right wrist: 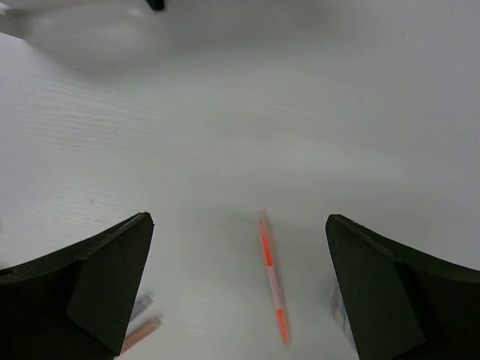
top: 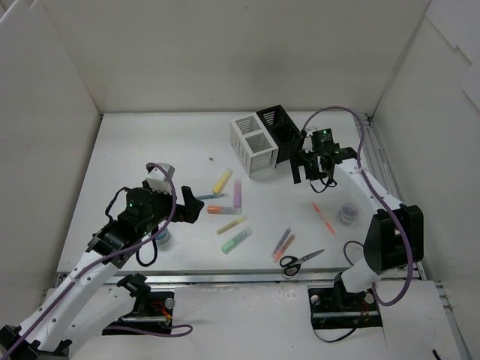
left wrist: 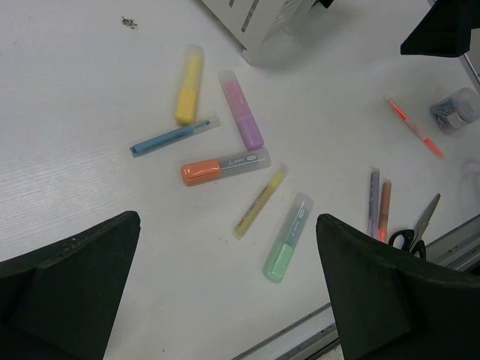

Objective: Sort the stationery into containers
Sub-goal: Pick up the pen from the corner of the board.

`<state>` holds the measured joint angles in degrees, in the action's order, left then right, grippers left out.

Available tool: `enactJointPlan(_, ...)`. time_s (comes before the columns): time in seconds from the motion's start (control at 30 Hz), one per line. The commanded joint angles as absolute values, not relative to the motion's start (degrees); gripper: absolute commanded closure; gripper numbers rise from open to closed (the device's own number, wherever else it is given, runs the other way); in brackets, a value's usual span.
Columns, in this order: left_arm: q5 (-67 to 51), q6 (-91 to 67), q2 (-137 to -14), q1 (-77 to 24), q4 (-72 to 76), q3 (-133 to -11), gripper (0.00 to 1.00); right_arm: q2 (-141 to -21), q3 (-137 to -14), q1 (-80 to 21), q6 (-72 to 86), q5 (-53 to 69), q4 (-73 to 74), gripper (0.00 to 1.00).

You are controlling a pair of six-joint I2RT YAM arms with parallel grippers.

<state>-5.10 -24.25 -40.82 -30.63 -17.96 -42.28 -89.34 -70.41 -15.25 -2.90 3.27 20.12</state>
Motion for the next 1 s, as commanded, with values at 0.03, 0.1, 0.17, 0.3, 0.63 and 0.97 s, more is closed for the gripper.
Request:
enactJointPlan(0.03, -6.5, -22.7, -41.8, -29.9, -16.3, -43.0, 0.0, -86.1, -67.1, -11.6, 0.6, 0.9, 22.1, 0.02)
enactJointPlan(0.1, -6.4, -22.0, -41.7, -29.9, -16.6, -43.2, 0.01, -90.4, -67.9, -10.4, -1.6, 2.5, 24.5, 0.03)
enactJointPlan(0.17, -6.2, -21.6, -41.3, -29.9, -16.8, -43.2, 0.01, -94.8, -68.1, -8.4, -2.2, 3.4, 26.1, 0.04)
enactJointPlan(0.3, -5.6, -21.4, -40.3, -29.9, -16.3, -42.5, 0.01, -100.1, -69.7, -6.9, -3.5, 5.5, 27.1, 0.12)
enactJointPlan(0.63, -4.0, -20.3, -41.7, -28.2, -17.8, -43.7, 0.01, -106.3, -69.7, -3.3, -1.3, -3.5, 29.8, 0.17)
enactJointPlan(0.97, -5.4, -17.8, -42.8, -26.1, -18.5, -45.4, 0.01, -104.1, -66.4, -3.6, -0.7, -1.4, 32.1, 0.65)
